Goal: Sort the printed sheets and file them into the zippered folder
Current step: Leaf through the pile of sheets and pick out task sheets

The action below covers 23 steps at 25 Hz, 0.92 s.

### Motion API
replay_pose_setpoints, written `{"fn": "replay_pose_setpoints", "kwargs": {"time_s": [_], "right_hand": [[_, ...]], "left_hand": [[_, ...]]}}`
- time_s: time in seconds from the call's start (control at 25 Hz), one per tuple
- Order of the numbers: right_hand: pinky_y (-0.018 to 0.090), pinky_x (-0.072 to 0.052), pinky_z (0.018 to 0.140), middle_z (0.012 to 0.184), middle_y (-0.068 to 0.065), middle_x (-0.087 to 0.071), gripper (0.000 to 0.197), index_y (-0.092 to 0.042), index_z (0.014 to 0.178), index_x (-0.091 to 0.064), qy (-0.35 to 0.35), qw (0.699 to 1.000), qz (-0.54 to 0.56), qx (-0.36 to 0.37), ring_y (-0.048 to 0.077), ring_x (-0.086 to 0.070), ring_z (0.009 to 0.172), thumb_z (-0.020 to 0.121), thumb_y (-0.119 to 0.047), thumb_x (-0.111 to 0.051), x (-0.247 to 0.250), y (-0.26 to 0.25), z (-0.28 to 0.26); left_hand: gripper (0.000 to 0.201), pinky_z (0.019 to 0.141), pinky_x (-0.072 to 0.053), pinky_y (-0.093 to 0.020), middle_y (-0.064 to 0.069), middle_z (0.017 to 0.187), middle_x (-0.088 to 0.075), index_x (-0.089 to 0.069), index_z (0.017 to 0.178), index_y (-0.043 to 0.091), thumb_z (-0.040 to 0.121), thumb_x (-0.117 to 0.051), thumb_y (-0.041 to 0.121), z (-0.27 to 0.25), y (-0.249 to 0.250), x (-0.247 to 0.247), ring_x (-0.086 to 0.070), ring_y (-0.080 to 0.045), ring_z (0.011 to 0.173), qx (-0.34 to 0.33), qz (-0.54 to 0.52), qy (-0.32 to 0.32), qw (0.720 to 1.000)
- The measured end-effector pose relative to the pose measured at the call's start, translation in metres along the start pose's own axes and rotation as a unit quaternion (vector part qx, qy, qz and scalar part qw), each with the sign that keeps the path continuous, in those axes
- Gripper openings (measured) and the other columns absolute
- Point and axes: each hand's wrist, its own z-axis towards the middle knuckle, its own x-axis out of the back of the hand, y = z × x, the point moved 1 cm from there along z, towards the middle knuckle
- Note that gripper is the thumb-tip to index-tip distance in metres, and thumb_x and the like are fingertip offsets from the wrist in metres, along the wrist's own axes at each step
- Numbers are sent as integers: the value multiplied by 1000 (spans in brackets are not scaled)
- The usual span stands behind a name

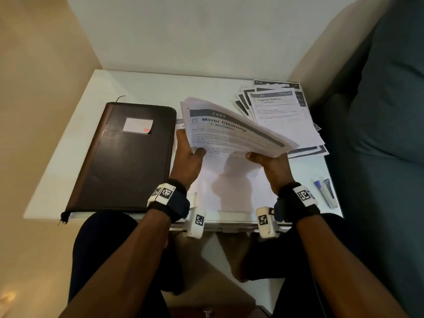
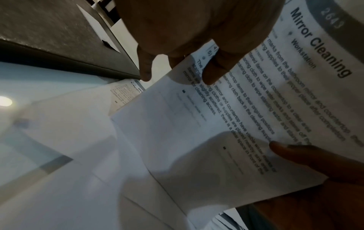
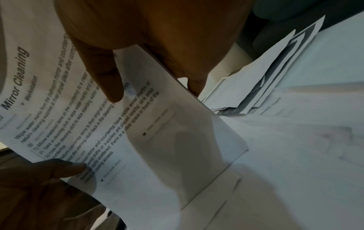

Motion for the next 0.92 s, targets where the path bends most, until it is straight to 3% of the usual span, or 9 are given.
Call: {"fn": "replay_pose_setpoints", "kwargs": {"time_s": [0.16,0.24,0.36,0.48,0.6,0.68,0.76,0.8,0.92], "right_hand": [[30,-60,84,106,-3,-74,50,-27,110,-67,-1,1000,-12,6,10,-70,100,81,13,-72,-5,2,-3],[29,-59,78,97,-2,-74,41,-28,99,-70,17,999,-28,5,7,-71,90,83,9,-72,-10,-5,-8],[33,-54,65,75,3,-72,22,-20,75,-70,-5,996,-94,-12,12,-67,67,81,1,-75,-23,-20,-29],[37,-54,67,78,10,-72,6,-9,77,-71,-118,975,-186,-16,19,-67,69,81,-14,-72,-50,-17,-54],[38,-62,82,99,-1,-78,26,-19,103,-74,-214,965,-122,-87,17,-74,90,96,-42,-64,-70,-12,-60],[34,-60,80,98,-3,-78,48,-23,104,-74,-152,972,-30,-178,15,-74,88,99,-62,-47,-68,-7,-41],[41,-53,83,99,4,-74,62,-16,101,-69,-33,973,-162,-157,21,-67,91,94,-73,-46,-56,12,-5],[43,-50,91,111,9,-68,67,-14,111,-65,-15,949,-284,-136,27,-63,104,89,-76,-51,-49,23,12],[51,-37,114,151,23,-35,111,-2,151,-32,-84,846,-504,-152,41,-35,141,76,-77,-67,-48,55,33]], "left_hand": [[60,94,-51,-18,11,128,-62,-39,141,27,95,-55,-9,1,2,-2,-59,4,117,5,-8,-4,1000],[55,92,-53,-15,9,127,-65,-47,142,22,96,-57,-7,-7,10,5,-61,2,116,-11,0,-8,1000],[37,72,-55,-19,4,103,-74,-66,115,11,88,-58,-13,-42,11,33,-70,-4,94,0,-27,43,999],[27,61,-50,-30,1,84,-74,-69,97,6,84,-58,-14,-84,-10,57,-68,-14,73,84,-82,131,984],[31,54,-54,-23,-5,86,-71,-64,103,2,84,-52,-19,-104,-34,62,-69,-17,76,147,-164,220,950],[38,57,-57,-24,-5,90,-72,-65,106,6,83,-50,-20,-103,-52,66,-69,-22,82,180,-219,258,924],[40,57,-55,-23,-3,90,-69,-65,105,8,79,-50,-17,-99,-69,70,-65,-26,85,214,-216,287,909],[38,56,-53,-22,-4,89,-66,-65,104,6,78,-50,-17,-97,-74,72,-62,-25,85,221,-199,300,906],[24,61,-53,-23,-6,85,-62,-64,99,3,80,-54,-9,-92,-86,78,-61,-21,79,246,-168,323,898]]}}
